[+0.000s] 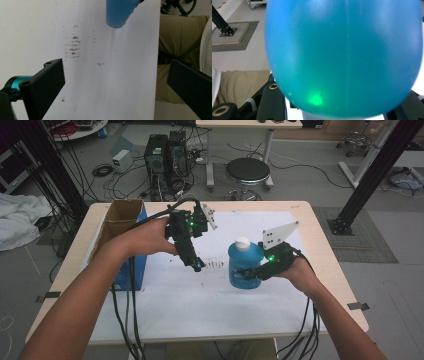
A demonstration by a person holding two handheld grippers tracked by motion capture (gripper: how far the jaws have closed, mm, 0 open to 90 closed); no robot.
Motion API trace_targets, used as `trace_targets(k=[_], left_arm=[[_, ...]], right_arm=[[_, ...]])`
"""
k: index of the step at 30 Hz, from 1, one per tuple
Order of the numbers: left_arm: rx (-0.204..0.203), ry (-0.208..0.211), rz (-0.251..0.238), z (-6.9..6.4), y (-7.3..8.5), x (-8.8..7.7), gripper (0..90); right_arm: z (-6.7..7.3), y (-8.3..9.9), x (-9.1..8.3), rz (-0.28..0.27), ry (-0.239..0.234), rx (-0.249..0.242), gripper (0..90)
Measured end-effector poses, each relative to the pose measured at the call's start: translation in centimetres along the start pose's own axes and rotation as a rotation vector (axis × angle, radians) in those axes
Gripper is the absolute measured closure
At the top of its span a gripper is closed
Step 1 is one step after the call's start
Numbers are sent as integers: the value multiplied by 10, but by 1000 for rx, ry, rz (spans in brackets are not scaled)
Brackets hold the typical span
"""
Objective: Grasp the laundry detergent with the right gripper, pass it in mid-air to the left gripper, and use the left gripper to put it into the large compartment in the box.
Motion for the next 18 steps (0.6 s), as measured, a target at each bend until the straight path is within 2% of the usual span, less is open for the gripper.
trace_targets(k=[7,14,18], left_arm=[[2,22,23,-8,-9,-4,17],[17,28,32,-14,-16,-8,17],[33,36,39,-17,-21,-11,17]], right_arm=[[11,-15,-1,12,-10,0,443],[12,-23,4,10,-17,-4,444],[13,-27,11,12,-38,-8,444]])
Point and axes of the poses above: each handheld gripper's, and its own axes: x roughly forward along the jaws, y roughly out of its underside, z roughly to its left, the point moved 10 cm from there along x, roughly forward along the jaws, and after that the axes turned 6 degrees about z, right-handed, at the moved point
